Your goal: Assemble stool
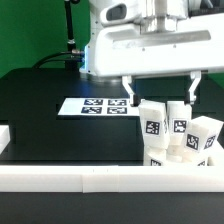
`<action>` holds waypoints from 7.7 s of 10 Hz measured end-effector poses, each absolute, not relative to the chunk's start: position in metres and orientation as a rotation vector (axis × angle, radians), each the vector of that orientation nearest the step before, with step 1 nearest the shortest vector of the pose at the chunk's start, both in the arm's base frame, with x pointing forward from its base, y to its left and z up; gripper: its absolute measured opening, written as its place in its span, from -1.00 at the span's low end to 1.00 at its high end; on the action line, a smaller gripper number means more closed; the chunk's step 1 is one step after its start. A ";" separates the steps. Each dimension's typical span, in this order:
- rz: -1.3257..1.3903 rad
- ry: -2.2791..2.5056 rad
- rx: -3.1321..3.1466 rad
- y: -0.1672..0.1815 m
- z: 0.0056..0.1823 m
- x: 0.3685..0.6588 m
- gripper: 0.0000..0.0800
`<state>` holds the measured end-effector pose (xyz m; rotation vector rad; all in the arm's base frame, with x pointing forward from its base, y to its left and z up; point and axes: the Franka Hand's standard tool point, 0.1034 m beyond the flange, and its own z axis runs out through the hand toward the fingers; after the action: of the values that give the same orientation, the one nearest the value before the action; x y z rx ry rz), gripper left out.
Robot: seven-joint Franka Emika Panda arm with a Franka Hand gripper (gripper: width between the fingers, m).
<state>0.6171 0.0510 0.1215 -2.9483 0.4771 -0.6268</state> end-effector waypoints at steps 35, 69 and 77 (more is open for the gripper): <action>-0.114 -1.349 -2.832 0.023 0.096 0.622 -0.16; -0.071 0.273 -2.984 0.082 0.124 0.639 0.62; -0.101 -1.230 -2.871 0.084 0.114 0.639 0.62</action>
Offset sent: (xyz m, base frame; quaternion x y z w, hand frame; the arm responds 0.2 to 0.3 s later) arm 0.0000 0.0000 0.0000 0.0000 0.0000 0.0000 1.0000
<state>0.6386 0.0840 0.1142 -2.8706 -1.2297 -0.1008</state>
